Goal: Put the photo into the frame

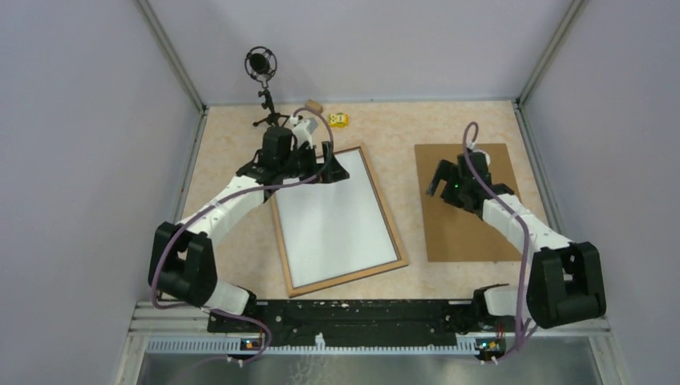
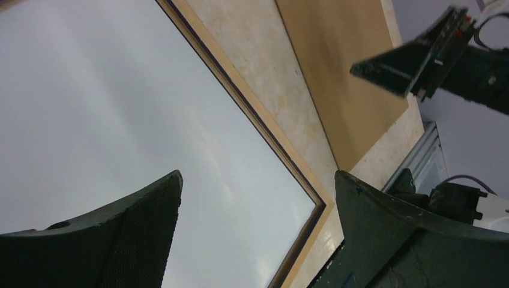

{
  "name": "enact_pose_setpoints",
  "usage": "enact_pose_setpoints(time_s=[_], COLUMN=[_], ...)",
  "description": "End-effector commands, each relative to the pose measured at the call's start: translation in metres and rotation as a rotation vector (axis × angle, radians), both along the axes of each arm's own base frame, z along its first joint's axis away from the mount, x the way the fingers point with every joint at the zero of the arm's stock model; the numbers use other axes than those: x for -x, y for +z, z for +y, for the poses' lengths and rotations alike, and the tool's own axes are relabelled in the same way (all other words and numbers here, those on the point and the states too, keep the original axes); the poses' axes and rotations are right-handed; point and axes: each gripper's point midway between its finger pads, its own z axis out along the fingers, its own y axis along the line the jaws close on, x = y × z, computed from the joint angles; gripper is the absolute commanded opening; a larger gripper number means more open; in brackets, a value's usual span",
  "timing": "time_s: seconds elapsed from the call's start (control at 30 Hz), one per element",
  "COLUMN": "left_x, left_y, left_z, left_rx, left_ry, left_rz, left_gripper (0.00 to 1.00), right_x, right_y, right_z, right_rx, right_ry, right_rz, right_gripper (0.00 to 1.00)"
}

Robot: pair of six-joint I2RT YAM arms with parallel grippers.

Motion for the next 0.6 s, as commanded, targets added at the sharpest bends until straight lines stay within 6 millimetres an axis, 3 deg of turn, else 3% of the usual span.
enact_pose_setpoints(time_s=[0.0, 0.1, 0.23, 0.4, 0.5, 0.57], left_x=[0.014, 0.022, 0.035, 0.046, 0.048, 0.048], left_y=[0.013, 0.005, -0.013, -0.031, -0.041, -0.061], left_z=[-0.029, -0.044, -0.074, -0.133, -0.176, -0.200], left_rx=[0.098, 0.058, -0.036, -0.015, -0.033, -0.072], left_ry=[-0.154, -0.189, -0.204, -0.229, -0.247, -0.255], left_rz=[-0.026, -0.049, -0.049, 0.072, 0.089, 0.136], left_gripper=[0.99, 0.99, 0.99, 0.99, 0.99, 0.99], right_x=[-0.050, -0.073, -0.084, -0.065, -0.044, -0.034], right_y=[0.015, 0.012, 0.016, 0.015, 0.002, -0.002], right_z=[-0.045, -0.078, -0.133, -0.200, -0.219, -0.226], right_rx=[-0.095, -0.120, -0.069, -0.011, 0.021, 0.052], right_ry=[-0.220, -0.375, -0.541, -0.638, -0.665, -0.673], right_rz=[-0.091, -0.099, -0.088, -0.104, -0.077, -0.065], right_gripper=[0.99, 0.99, 0.99, 0.99, 0.99, 0.99])
